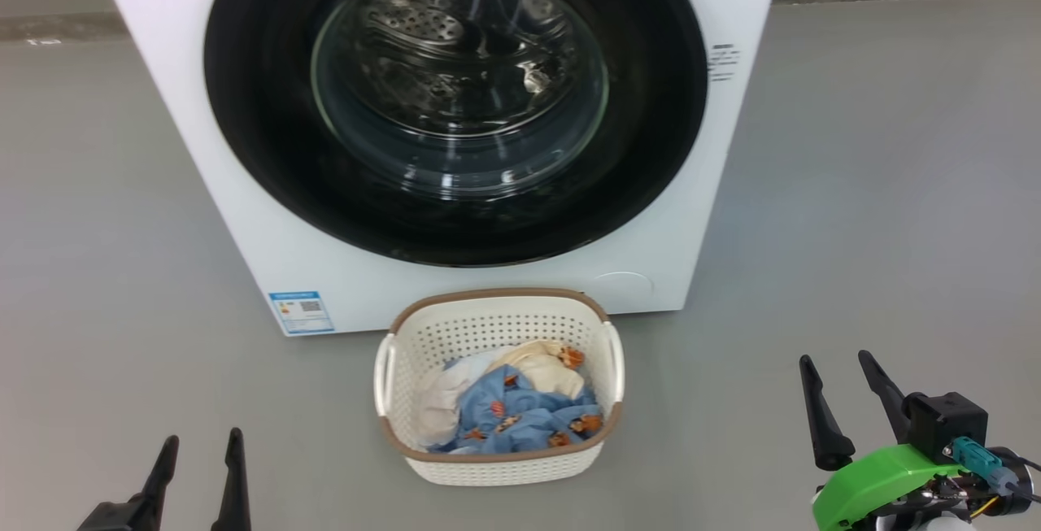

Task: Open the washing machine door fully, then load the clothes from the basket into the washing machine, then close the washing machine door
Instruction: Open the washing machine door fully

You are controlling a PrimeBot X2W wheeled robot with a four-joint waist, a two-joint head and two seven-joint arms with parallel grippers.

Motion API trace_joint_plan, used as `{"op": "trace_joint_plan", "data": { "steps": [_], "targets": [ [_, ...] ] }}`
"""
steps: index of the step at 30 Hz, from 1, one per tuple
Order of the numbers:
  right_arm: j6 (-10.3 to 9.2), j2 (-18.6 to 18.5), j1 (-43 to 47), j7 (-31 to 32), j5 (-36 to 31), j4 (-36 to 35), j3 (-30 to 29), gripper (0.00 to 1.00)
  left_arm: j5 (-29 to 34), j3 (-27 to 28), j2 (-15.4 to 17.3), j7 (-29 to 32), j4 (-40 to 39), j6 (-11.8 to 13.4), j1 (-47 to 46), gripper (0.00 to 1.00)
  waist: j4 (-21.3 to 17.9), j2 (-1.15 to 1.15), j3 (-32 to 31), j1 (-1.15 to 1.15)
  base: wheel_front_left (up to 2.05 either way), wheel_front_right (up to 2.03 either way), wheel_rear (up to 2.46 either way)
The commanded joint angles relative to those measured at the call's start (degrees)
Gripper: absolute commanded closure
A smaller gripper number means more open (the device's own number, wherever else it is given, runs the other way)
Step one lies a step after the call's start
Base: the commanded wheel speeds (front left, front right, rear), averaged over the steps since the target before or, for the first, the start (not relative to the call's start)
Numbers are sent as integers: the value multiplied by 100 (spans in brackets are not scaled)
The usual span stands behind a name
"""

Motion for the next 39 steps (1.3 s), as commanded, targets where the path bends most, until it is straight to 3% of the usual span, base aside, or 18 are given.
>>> {"op": "trace_joint_plan", "data": {
  "steps": [1, 18, 39],
  "targets": [
    [-6, -35, -109, -84, 21, -131, 108, 0, 45, 200, 109, -70, -89, -13, -209, 0, -2, 0, 2, 0, 123, 123, -246],
    [-6, -35, -121, -140, 41, -119, 18, 0, -36, 258, 77, -70, -204, -19, -243, 0, 10, 0, 61, 0, 105, 105, -210],
    [-6, -35, -136, -191, 16, -117, 25, 0, 16, 174, 29, -70, -445, -20, -100, 0, -21, 0, 63, 0, 9, 9, -18]
  ]
}}
